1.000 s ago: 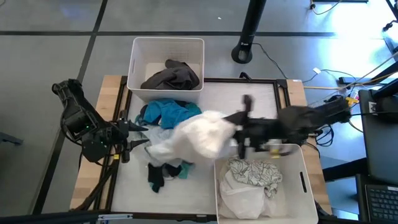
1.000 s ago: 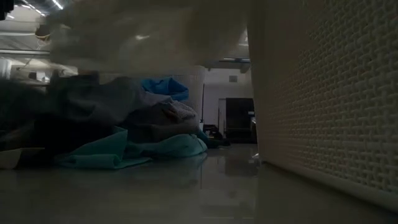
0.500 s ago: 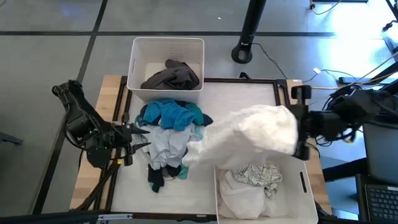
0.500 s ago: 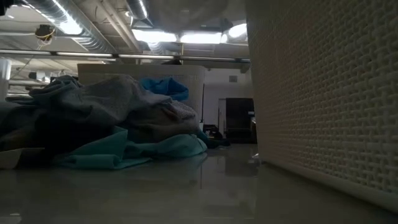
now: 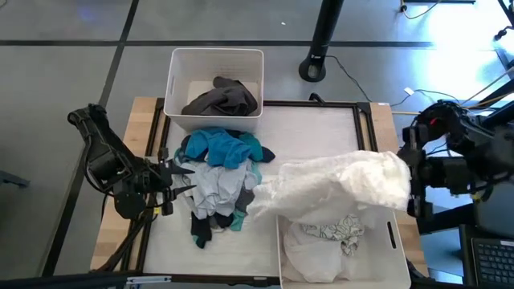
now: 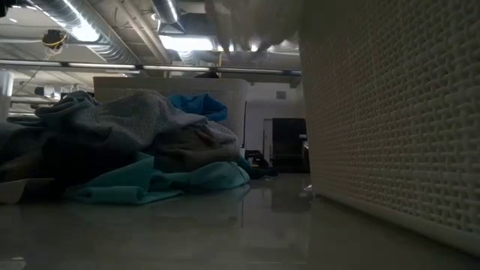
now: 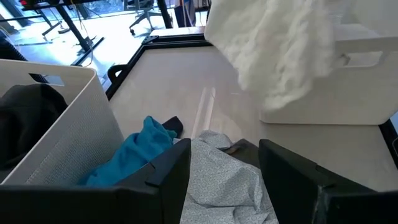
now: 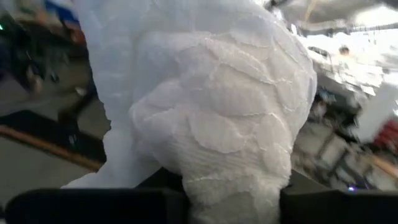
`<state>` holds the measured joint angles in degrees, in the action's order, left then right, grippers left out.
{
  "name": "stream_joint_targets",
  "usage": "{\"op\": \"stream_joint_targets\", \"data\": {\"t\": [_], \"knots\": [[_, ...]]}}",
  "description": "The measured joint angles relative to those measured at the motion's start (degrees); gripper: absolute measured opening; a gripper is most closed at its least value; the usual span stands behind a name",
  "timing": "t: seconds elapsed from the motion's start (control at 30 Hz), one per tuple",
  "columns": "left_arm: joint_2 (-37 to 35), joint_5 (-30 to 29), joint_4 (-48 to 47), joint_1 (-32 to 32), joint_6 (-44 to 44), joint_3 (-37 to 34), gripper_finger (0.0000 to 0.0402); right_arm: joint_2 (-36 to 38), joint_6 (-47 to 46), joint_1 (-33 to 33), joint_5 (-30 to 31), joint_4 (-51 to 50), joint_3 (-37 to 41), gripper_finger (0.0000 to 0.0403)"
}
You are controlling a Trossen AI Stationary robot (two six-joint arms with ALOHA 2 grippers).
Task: Sort clothes
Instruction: Put the white shirt into the bottom white laundry organizer
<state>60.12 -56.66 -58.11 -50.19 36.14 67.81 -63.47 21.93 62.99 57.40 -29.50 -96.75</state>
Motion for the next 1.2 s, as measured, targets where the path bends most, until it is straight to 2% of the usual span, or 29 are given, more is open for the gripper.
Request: {"op": "stream_joint_targets", "data": {"t": [0.1, 0.17, 0.33, 0.5, 0.7, 0.93, 1.03, 1.13, 1.2], "knots": [[0.0, -0.1, 0.0, 0.0, 0.9, 0.0, 0.0179, -1.2, -9.7, 3.5, 5.8, -9.9, 0.0, 0.0088], [0.0, -0.2, 0.0, 0.0, 1.0, 0.0, 0.0179, -2.4, -18.2, 4.5, 7.6, -17.8, 0.1, 0.0088], [0.0, -0.5, 0.0, 0.0, 1.0, 0.0, 0.0179, -7.0, -42.3, 4.5, 7.3, -36.0, 1.5, 0.0088], [0.0, -0.6, 0.0, 0.0, 1.0, 0.0, 0.0179, -11.0, -58.4, 4.5, 4.4, -41.5, 7.2, 0.0088], [0.0, -0.6, 0.0, 0.0, 1.0, 0.0, 0.0179, -15.4, -68.5, 3.5, 0.1, -40.2, 16.8, 0.0088], [0.0, -0.6, 0.1, 0.0, 1.5, 0.0, 0.0179, -19.9, -73.0, -0.5, -10.9, -35.5, 26.2, 0.0095], [0.0, -0.6, 0.1, 0.0, 1.6, 0.0, 0.0179, -20.7, -73.1, -3.1, -17.5, -33.6, 28.2, 0.0125], [0.0, -0.6, 0.1, 0.0, 1.5, 0.0, 0.0179, -21.0, -73.1, -5.2, -22.2, -33.3, 28.3, 0.0174], [0.0, -0.6, 0.1, 0.0, 1.4, 0.0, 0.0179, -21.0, -73.1, -6.6, -27.9, -33.8, 27.9, 0.021]]}}
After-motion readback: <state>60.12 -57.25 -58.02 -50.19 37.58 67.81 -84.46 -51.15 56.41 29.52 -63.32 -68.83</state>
